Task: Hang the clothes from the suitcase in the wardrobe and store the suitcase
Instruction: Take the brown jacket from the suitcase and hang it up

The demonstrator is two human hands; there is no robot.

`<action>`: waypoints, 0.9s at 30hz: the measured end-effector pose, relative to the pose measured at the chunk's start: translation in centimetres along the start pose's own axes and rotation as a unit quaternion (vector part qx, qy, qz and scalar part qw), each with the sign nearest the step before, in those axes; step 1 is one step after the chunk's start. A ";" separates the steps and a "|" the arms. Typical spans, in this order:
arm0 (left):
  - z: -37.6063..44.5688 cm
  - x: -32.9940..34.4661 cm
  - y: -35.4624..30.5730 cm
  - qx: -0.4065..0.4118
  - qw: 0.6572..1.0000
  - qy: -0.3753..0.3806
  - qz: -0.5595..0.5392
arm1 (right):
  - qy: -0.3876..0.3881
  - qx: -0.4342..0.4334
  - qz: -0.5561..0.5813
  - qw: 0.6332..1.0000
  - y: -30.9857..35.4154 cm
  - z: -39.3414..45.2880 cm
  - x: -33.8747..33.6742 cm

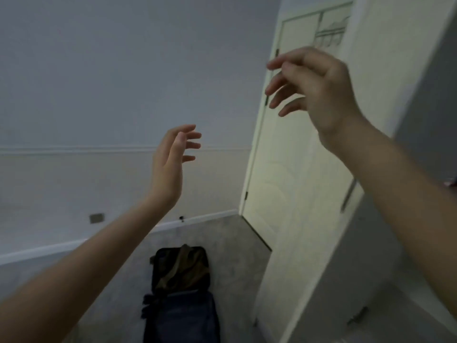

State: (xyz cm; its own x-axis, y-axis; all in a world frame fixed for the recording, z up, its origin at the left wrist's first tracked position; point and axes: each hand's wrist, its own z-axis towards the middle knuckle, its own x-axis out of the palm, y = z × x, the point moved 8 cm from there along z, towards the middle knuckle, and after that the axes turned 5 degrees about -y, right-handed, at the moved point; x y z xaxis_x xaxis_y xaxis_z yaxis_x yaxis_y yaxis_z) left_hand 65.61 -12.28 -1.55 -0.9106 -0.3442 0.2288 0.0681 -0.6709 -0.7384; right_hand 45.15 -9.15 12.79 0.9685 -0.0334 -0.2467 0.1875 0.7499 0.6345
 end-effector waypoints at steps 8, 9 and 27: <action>1.5 -12.5 10.7 -0.100 0.985 -0.037 0.134 | 0.078 0.177 0.018 0.981 -17.7 1.3 14.7; 1.8 -13.2 12.1 -0.111 0.982 -0.037 0.146 | 0.087 0.195 0.015 0.977 -19.8 1.5 16.0; 0.4 -24.5 49.3 -0.338 0.889 -0.125 0.281 | 0.208 0.429 -0.050 0.878 -64.1 -2.1 37.3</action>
State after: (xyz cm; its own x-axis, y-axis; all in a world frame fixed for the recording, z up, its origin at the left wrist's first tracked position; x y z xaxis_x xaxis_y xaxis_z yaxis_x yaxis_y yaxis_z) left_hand 91.40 -37.15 -43.31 -0.6855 -0.6921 -0.2259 0.1463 0.1731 -0.9740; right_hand 68.95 -57.06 -38.63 0.8294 0.3076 -0.4663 0.4962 -0.0220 0.8679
